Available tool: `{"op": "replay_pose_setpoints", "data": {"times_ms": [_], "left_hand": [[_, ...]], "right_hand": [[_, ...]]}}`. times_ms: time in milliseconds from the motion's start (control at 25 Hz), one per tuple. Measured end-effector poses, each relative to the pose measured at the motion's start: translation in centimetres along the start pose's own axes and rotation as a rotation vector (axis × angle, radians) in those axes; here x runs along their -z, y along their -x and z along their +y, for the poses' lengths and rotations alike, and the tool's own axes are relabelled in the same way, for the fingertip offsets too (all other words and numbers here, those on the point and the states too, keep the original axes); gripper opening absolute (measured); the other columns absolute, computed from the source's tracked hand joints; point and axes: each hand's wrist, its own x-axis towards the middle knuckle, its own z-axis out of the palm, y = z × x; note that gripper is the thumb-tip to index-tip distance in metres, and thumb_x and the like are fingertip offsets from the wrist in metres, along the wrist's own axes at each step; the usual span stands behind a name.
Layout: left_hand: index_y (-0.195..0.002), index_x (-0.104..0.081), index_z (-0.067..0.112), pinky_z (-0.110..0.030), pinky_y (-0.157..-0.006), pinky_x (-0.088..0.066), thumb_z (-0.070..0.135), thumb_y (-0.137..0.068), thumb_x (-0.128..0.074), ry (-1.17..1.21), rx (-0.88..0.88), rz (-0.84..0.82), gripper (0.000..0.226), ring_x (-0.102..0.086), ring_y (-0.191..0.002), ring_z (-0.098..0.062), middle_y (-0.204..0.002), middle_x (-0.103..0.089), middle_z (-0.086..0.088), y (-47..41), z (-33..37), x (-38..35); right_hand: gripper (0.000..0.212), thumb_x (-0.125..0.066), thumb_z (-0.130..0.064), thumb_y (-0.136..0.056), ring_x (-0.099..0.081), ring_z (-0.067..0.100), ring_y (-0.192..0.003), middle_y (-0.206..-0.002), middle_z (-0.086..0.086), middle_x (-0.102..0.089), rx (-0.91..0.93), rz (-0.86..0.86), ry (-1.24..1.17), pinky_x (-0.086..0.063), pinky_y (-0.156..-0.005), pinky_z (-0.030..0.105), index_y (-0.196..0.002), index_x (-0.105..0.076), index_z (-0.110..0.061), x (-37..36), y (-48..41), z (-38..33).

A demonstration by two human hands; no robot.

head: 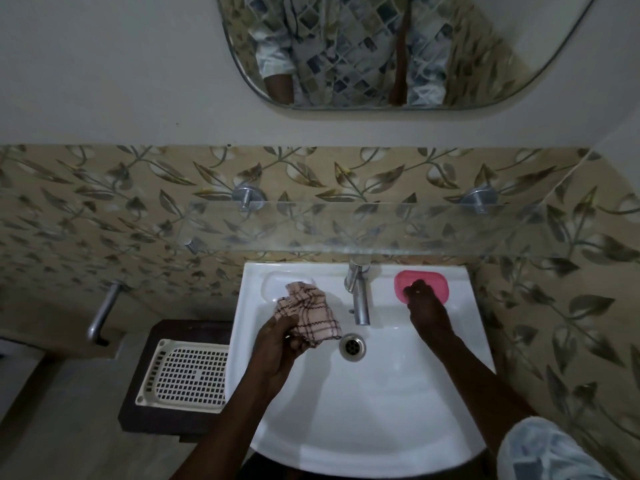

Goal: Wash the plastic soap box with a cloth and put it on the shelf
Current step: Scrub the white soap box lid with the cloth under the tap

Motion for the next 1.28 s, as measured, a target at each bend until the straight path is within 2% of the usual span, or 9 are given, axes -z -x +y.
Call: {"op": "replay_pose_setpoints", "data": {"times_ms": [120, 280, 400, 600, 760, 880, 1000, 1160, 1280], "left_hand": [[-0.117, -0.062, -0.004, -0.041, -0.076, -0.050, 0.004, -0.093, -0.045, 0.003, 0.000, -0.063, 0.030, -0.042, -0.049, -0.011, -0.068, -0.058, -0.008, 0.1, 0.2, -0.7], [-0.115, -0.068, 0.007, -0.032, -0.067, -0.047, 0.007, -0.089, -0.046, -0.023, -0.031, -0.202, 0.034, -0.039, -0.046, -0.009, -0.078, -0.058, -0.009, 1.0, 0.6, -1.2], [-0.110, -0.070, 0.015, -0.027, -0.062, -0.041, 0.023, -0.090, -0.052, -0.136, -0.029, -0.310, 0.028, -0.047, -0.057, -0.010, -0.090, -0.063, -0.006, 1.8, 1.7, -1.1], [-0.124, -0.067, 0.029, -0.038, -0.085, -0.053, 0.074, -0.087, -0.043, -0.309, 0.052, -0.288, 0.064, -0.067, -0.103, -0.020, -0.119, -0.071, 0.000, 1.7, 3.6, -1.4], [-0.113, -0.068, 0.018, -0.037, -0.095, -0.051, 0.056, -0.074, -0.070, -0.355, -0.073, -0.191, 0.054, -0.062, -0.114, -0.026, -0.117, -0.072, -0.006, 1.7, 3.1, -2.4], [-0.120, -0.068, 0.017, -0.036, -0.091, -0.052, 0.045, -0.083, -0.059, -0.352, -0.095, -0.224, 0.047, -0.064, -0.113, -0.029, -0.121, -0.071, -0.013, 1.7, 3.4, -1.9], [-0.127, -0.066, 0.013, -0.045, -0.097, -0.052, 0.045, -0.097, -0.047, -0.293, -0.052, -0.368, 0.047, -0.064, -0.118, -0.032, -0.126, -0.068, -0.016, 1.6, 3.7, -1.7], [-0.119, -0.068, 0.002, -0.055, -0.101, -0.050, 0.016, -0.082, -0.066, -0.149, 0.036, -0.308, 0.040, -0.063, -0.115, -0.044, -0.123, -0.066, -0.029, 1.4, 3.2, -3.3], [-0.120, -0.064, -0.005, -0.052, -0.091, -0.056, 0.011, -0.081, -0.065, 0.042, 0.114, -0.297, 0.042, -0.067, -0.106, -0.042, -0.119, -0.066, -0.031, 1.2, 3.0, -3.0]], "right_hand": [[0.013, -0.064, -0.004, -0.092, -0.069, 0.037, -0.090, -0.100, 0.023, -0.071, -0.168, 0.367, -0.706, -0.052, -0.079, 0.037, -0.104, -0.071, -0.005, 2.0, 3.1, -2.6], [0.026, -0.068, -0.026, -0.091, -0.067, 0.023, -0.060, -0.074, 0.016, -0.074, -0.290, -0.204, -1.405, -0.054, -0.057, 0.032, -0.087, -0.074, -0.001, 4.8, 8.4, -9.8], [0.012, -0.074, -0.014, -0.085, -0.074, 0.020, -0.083, -0.093, 0.004, -0.079, -0.187, -0.362, -1.363, -0.056, -0.077, 0.036, -0.096, -0.076, -0.009, 6.0, 10.3, -13.0], [0.031, -0.076, -0.006, -0.083, -0.069, 0.005, -0.097, -0.103, -0.015, -0.072, 0.080, 0.112, -0.954, -0.053, -0.081, 0.014, -0.110, -0.075, -0.021, 7.9, 9.9, -13.2], [0.029, -0.071, -0.012, -0.088, -0.066, 0.011, -0.109, -0.124, -0.004, -0.069, 0.142, 0.202, -0.921, -0.057, -0.087, 0.032, -0.114, -0.074, -0.024, 7.6, 9.8, -13.2], [0.022, -0.064, -0.024, -0.084, -0.070, 0.011, -0.093, -0.102, -0.005, -0.076, 0.096, 0.180, -0.956, -0.060, -0.078, 0.043, -0.103, -0.074, -0.025, 7.4, 9.5, -12.9], [0.017, -0.069, -0.018, -0.087, -0.070, 0.019, -0.096, -0.101, -0.002, -0.073, 0.044, 0.072, -1.140, -0.060, -0.081, 0.046, -0.101, -0.073, -0.028, 7.4, 8.7, -13.0], [0.030, -0.077, -0.023, -0.084, -0.074, 0.026, -0.091, -0.106, 0.008, -0.075, -0.237, -0.049, -1.474, -0.062, -0.075, 0.043, -0.113, -0.069, -0.018, 6.4, 8.1, -14.2], [0.036, -0.079, -0.031, -0.082, -0.075, 0.020, -0.087, -0.102, 0.007, -0.077, -0.325, -0.052, -1.358, -0.060, -0.070, 0.034, -0.112, -0.069, -0.015, 5.6, 9.1, -15.3]]}}
